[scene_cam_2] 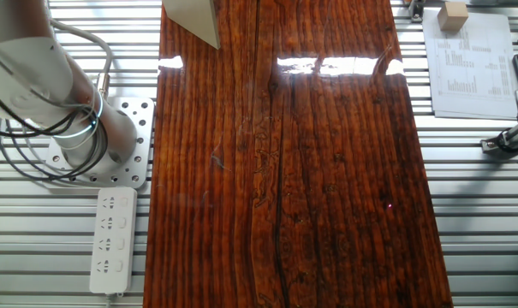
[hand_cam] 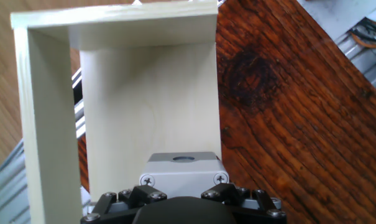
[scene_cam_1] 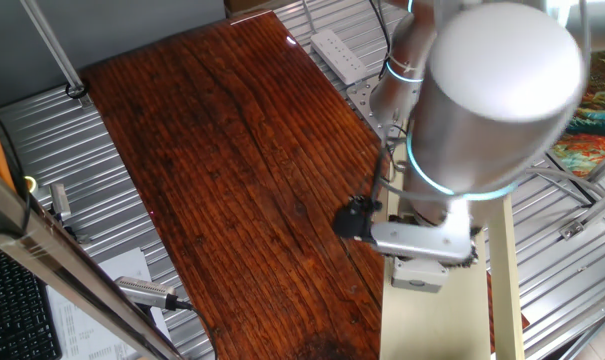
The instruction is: Put the object on the shelf
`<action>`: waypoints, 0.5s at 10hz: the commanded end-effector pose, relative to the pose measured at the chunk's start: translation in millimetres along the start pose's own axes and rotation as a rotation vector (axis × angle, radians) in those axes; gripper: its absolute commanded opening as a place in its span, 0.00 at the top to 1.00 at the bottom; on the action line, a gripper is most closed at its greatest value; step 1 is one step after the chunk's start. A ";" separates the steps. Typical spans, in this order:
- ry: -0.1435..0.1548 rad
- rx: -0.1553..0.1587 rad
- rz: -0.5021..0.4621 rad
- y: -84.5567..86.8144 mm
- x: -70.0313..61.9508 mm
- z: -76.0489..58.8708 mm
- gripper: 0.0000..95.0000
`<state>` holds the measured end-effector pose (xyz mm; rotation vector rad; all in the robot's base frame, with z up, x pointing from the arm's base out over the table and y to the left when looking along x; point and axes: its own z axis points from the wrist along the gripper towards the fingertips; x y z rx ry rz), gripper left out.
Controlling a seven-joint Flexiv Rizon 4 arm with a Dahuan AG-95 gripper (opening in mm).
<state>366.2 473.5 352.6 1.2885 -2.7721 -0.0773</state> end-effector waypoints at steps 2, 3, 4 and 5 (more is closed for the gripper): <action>-0.009 0.049 0.012 4.1 1.3 3.5 1.00; -0.005 0.059 0.018 3.9 2.0 4.1 1.00; -0.012 0.071 0.019 3.3 4.3 6.5 1.00; -0.014 0.072 0.019 2.7 6.7 9.1 1.00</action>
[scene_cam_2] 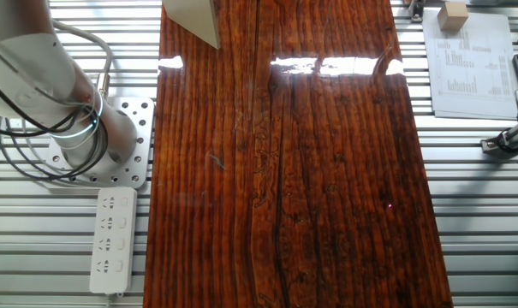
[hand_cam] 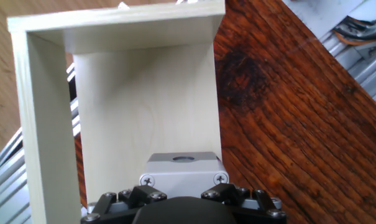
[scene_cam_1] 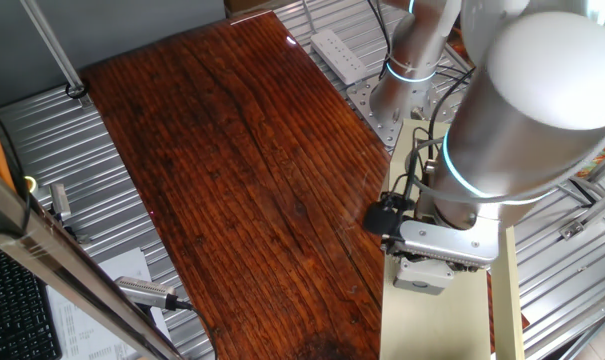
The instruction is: Put the object on the shelf
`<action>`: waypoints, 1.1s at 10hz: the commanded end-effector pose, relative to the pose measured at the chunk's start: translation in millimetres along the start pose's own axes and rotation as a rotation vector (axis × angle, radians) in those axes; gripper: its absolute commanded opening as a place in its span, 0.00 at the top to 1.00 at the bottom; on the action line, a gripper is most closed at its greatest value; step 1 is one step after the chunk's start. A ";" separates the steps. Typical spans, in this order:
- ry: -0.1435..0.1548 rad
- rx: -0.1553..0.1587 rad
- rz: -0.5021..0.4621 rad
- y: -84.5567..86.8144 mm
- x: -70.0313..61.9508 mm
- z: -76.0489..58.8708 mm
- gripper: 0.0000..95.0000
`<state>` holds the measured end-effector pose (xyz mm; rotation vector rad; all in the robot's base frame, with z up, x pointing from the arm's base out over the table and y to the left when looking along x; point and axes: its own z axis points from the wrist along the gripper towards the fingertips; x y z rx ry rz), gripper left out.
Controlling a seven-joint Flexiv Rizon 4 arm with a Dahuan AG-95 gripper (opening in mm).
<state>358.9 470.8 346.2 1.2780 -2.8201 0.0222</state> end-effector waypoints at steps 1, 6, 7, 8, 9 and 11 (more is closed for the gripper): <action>-0.006 -0.002 -0.002 -0.8 1.8 4.5 1.00; -0.004 -0.001 0.002 -2.0 4.5 15.1 1.00; 0.003 0.005 0.005 -2.0 4.5 15.2 1.00; 0.012 0.016 0.012 -2.1 4.5 15.2 1.00; 0.020 0.028 0.014 -2.1 4.5 15.6 1.00; 0.025 0.032 0.017 -2.1 4.6 16.1 1.00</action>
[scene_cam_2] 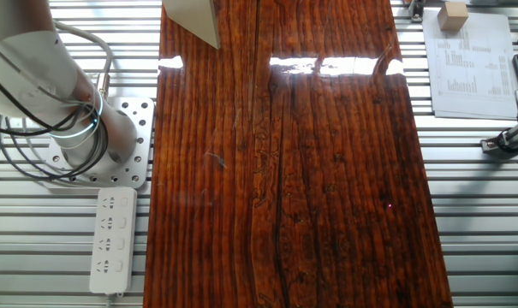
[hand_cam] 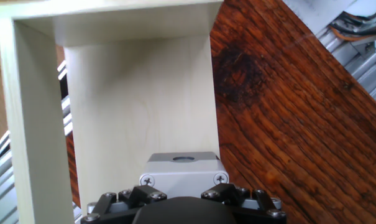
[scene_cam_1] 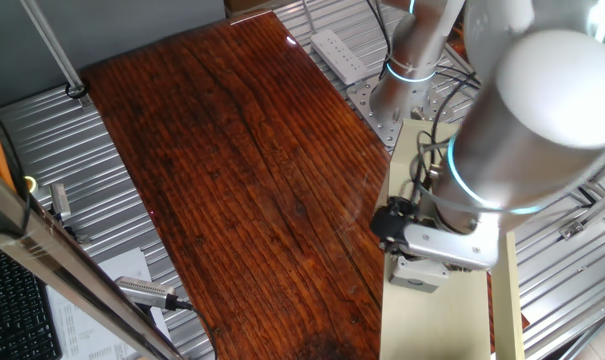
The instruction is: Put the object on the shelf
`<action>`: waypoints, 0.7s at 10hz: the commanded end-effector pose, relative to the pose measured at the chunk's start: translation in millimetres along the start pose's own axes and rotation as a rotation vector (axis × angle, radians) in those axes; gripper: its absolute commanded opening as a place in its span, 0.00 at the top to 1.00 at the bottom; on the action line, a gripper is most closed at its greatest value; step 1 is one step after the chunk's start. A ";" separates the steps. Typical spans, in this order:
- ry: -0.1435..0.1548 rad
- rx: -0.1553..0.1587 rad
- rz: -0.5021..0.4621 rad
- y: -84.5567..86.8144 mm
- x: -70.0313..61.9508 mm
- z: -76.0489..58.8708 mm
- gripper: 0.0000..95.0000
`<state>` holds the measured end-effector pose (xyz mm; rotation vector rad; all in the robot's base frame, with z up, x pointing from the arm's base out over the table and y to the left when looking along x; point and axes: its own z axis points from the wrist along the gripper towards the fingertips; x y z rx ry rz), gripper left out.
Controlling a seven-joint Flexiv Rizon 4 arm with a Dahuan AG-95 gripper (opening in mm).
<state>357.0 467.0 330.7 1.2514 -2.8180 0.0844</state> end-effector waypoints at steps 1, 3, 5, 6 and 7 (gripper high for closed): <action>-0.001 0.003 0.003 -1.0 1.3 0.9 1.00; -0.002 0.006 0.004 -1.1 1.4 3.0 1.00; -0.004 0.005 0.009 -1.1 1.4 3.3 1.00; -0.003 0.005 0.009 -1.2 1.4 4.1 1.00; -0.004 0.006 0.011 -1.2 1.3 5.0 1.00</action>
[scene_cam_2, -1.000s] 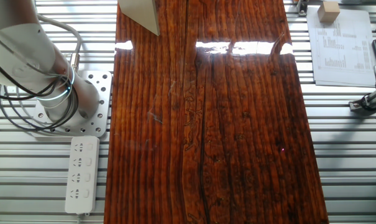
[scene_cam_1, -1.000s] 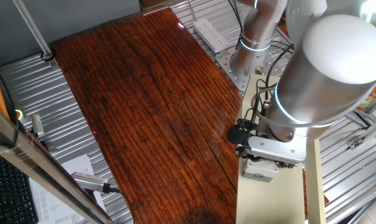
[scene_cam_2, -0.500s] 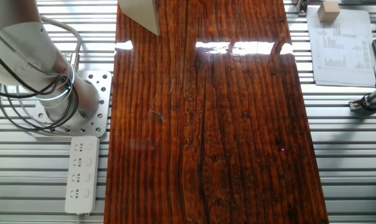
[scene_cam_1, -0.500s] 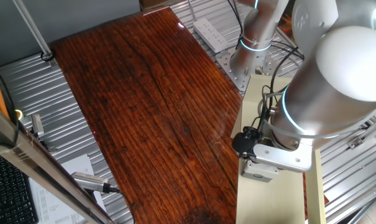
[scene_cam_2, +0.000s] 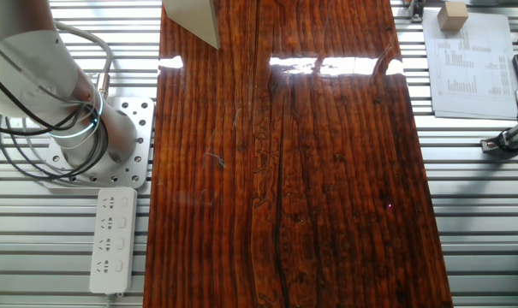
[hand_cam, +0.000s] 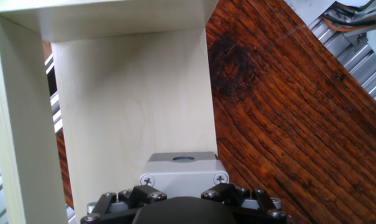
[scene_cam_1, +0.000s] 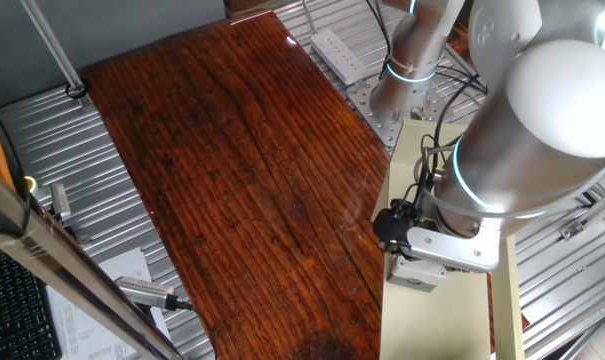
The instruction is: Put the object on the shelf
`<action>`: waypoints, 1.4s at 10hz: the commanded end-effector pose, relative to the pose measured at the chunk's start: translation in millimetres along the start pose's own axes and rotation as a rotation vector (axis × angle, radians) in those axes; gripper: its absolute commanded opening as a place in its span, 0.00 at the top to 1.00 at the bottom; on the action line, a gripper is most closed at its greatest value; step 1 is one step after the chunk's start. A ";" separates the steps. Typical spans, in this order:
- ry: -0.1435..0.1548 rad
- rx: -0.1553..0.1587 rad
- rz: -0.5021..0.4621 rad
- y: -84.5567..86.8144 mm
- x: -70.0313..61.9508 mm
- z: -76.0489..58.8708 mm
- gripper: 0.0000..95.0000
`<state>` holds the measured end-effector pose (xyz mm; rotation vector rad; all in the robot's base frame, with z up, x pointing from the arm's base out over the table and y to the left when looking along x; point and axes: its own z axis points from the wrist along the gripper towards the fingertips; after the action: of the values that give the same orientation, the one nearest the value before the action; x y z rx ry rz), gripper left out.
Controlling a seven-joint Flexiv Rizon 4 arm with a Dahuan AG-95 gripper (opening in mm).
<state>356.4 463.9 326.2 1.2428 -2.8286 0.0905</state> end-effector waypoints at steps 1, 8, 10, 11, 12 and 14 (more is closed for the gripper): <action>-0.001 0.000 0.004 0.3 -1.1 0.9 1.00; -0.013 -0.004 -0.002 0.3 -1.1 3.1 1.00; -0.012 -0.003 -0.004 0.3 -1.1 3.1 1.00; -0.012 -0.003 -0.004 0.3 -1.1 3.1 1.00; -0.014 -0.002 -0.004 0.3 -1.1 3.1 1.00; -0.014 -0.001 -0.009 0.3 -1.1 3.1 0.80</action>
<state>357.2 465.0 323.0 1.2622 -2.8324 0.0815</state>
